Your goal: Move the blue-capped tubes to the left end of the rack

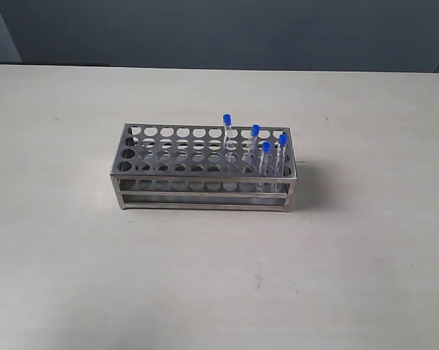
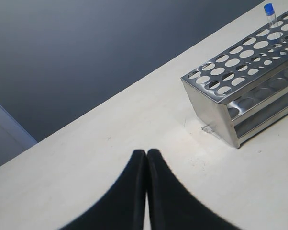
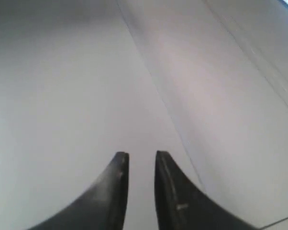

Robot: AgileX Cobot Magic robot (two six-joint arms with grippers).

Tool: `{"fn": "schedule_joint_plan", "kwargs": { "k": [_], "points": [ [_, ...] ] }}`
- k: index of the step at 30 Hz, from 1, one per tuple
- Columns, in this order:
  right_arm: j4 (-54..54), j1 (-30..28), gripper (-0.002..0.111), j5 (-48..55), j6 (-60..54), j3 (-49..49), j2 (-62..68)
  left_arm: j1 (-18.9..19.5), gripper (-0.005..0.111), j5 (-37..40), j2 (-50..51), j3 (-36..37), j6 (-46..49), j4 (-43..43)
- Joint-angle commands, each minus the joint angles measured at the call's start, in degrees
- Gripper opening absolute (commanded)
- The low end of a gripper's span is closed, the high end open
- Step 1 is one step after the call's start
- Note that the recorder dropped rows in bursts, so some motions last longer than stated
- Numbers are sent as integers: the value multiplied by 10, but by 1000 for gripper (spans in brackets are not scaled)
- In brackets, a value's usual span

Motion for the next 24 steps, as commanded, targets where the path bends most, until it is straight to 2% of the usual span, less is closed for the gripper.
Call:
{"fn": "schedule_joint_plan", "kwargs": {
  "k": [1, 4, 6, 8, 12, 17, 19, 22, 24],
  "points": [
    [-94, -2, 21, 405, -22, -205, 144, -2, 1, -5, 2, -3, -3, 1],
    [-95, -1, 21, 671, -94, -330, 279, -2, 1, -3, 2, -3, -3, 2],
    [-87, 24, 21, 763, -118, -376, 354, -2, 1, -3, 2, -3, -3, 2],
    [-80, 60, 21, 789, -122, -384, 397, -2, 1, -3, 2, -3, -3, 2],
    [-113, 185, 21, 842, -118, -377, 496, -2, 1, -3, 2, -3, -3, 2],
    [-189, 330, 21, 815, -72, -343, 601, -2, 1, -3, 2, -3, -3, 2],
    [-205, 367, 21, 807, -58, -342, 640, -2, 1, -3, 2, -3, -3, 2],
    [-208, 405, 29, 781, -50, -342, 692, -2, 1, -3, 2, -3, -3, 2],
    [-208, 420, 42, 760, -45, -342, 722, -2, 1, -3, 2, -3, -3, 2]
  ]
}}
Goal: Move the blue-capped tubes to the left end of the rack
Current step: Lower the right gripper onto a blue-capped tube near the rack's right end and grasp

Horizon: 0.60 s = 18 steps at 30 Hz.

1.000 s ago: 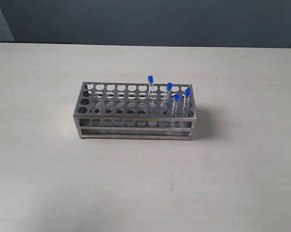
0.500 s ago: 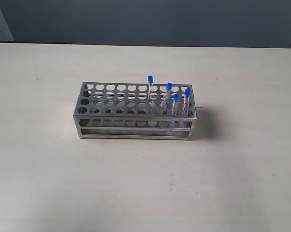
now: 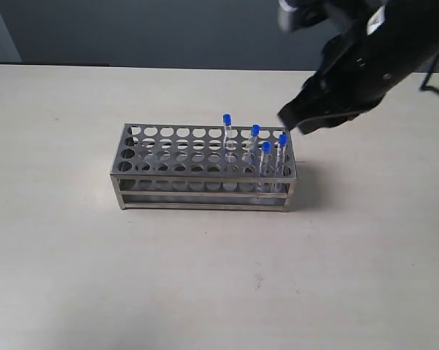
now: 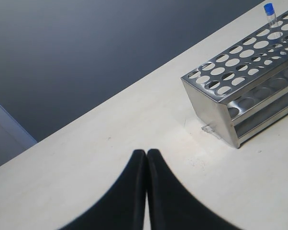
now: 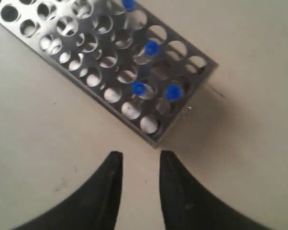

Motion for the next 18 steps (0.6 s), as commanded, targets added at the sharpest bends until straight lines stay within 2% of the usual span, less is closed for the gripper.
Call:
{"fn": "schedule_joint_plan", "kwargs": {
  "k": [1, 3, 9, 18],
  "points": [
    [-13, 34, 48, -47, 17, 1, 58, -2, 1, -3, 2, -3, -3, 2],
    [-17, 38, 56, -62, 35, 1, 80, -2, 1, -3, 2, -3, -3, 2],
    [-51, 40, 50, -92, 76, 1, 115, -2, 1, -3, 2, -3, -3, 2],
    [-50, 40, 50, -170, 82, 1, 127, -2, 1, -3, 2, -3, -3, 1]
  ]
}}
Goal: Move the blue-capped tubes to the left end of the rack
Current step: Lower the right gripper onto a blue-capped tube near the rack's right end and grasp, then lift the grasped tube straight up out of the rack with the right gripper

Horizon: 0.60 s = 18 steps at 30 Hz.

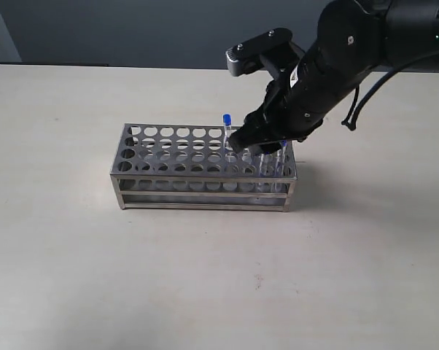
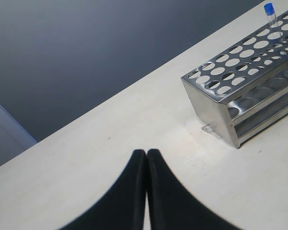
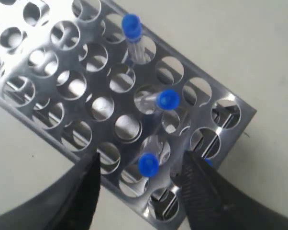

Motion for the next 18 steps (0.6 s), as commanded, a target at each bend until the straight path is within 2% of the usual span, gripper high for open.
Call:
{"fn": "schedule_joint_plan", "kwargs": {
  "k": [1, 13, 15, 18],
  "points": [
    [-5, 1, 50, -33, 2, 1, 8, -2, 1, -2, 2, -3, -3, -1],
    [-6, 1, 49, -27, 13, 1, 42, -2, 1, -3, 2, -3, -3, -1],
    [-6, 1, 36, -25, 13, 1, 54, -2, 1, -3, 2, -3, -3, -1],
    [-6, 1, 0, -26, 13, 1, 60, -2, 1, -3, 2, -3, -3, -1]
  ]
}}
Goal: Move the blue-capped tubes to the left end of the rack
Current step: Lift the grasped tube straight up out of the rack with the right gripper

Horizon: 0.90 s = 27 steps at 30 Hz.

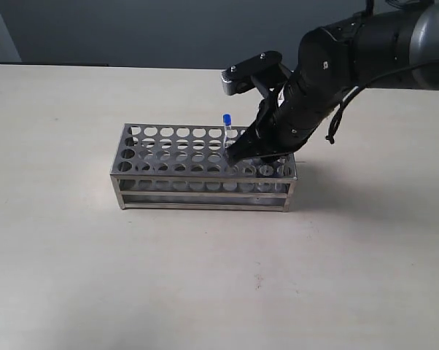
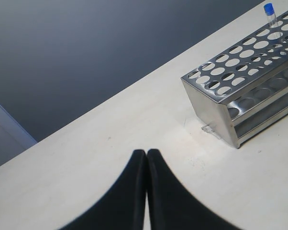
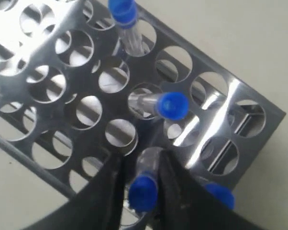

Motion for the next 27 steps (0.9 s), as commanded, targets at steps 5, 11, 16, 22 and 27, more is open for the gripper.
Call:
{"fn": "schedule_joint_plan", "kwargs": {
  "k": [5, 11, 16, 22, 27],
  "points": [
    [-8, 1, 0, -2, 0, 1, -10, -2, 1, -3, 2, -3, -3, -1],
    [-2, 1, 0, 0, 0, -2, -52, -2, 1, -3, 2, -3, -3, -1],
    [-2, 1, 0, 5, 0, -2, -89, -2, 1, -3, 2, -3, -3, -1],
    [-2, 1, 0, 30, 0, -2, -133, -2, 1, -3, 2, -3, -3, 0],
    [-1, 8, 0, 17, -1, -2, -163, -2, 1, -3, 2, -3, -3, 0]
  ]
}}
